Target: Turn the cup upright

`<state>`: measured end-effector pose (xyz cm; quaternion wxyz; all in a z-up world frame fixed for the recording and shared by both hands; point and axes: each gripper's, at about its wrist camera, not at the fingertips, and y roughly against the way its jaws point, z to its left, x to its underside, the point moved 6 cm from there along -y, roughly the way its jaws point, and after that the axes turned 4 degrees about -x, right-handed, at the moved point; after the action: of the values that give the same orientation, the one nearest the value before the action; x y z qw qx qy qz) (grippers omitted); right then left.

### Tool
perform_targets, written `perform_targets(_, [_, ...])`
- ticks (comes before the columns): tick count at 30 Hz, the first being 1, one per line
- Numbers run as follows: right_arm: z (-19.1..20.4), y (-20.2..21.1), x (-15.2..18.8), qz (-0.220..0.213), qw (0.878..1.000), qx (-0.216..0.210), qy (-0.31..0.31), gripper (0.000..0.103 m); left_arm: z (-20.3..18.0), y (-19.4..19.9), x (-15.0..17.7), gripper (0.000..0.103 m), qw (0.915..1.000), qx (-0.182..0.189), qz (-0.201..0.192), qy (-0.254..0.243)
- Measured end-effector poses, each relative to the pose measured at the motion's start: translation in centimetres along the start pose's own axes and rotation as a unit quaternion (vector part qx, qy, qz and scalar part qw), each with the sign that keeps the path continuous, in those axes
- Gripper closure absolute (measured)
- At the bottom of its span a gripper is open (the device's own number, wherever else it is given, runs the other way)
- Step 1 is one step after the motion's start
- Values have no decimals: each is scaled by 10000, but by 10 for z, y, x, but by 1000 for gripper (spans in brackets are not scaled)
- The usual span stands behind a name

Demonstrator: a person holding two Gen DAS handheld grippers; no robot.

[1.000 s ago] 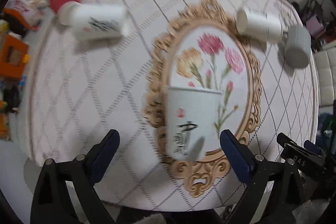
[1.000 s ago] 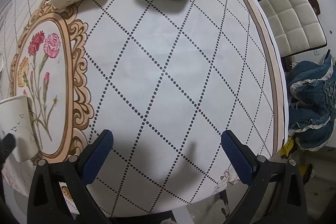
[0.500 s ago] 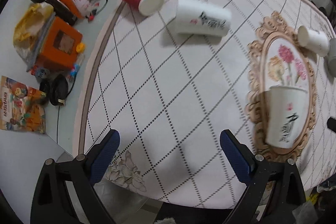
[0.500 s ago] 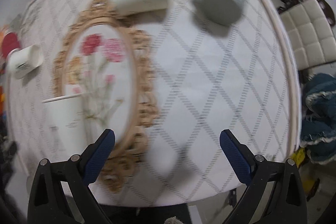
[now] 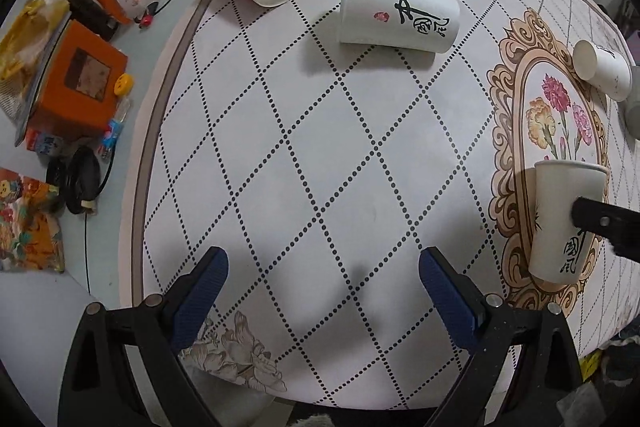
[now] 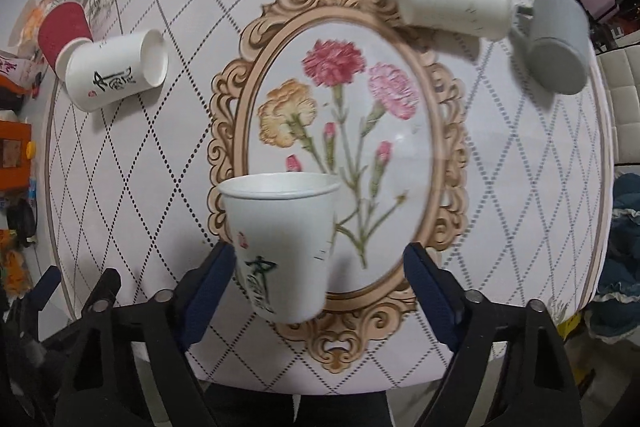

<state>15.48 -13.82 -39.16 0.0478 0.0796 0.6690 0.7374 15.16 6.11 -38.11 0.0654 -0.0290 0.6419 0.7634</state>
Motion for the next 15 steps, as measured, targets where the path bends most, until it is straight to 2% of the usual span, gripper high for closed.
perform_targets(4, [8,-13,0,179,9998,40,-2,36,0,1,-4,5,10000,-36,-78,-48])
perform_targets(5, [10,-15,1,216,9997,58,-1,42,0,1,-4,5,9999,-49,-97,-71])
perform_targets(9, [15,-13,2,95,9999,118,0,43,1,3,-10,5,9998,11,-200,-93])
perform_targets(11, [16,-8,3,-7,10000,1,-59,43,2,5,-13,5,9996,64,-270,-97])
perform_targets(12, [15,-5,5,-76,9999,-46,-85,43,2,5,-15,5,9995,120,-278,-93])
perform_targets(13, [14,-1,5,-196,9997,-90,-135,43,1,5,-17,0,9995,194,-242,-89])
perform_targets(15, [13,10,3,-466,9984,-231,-232,43,0,3,-20,0,9993,310,-183,-30])
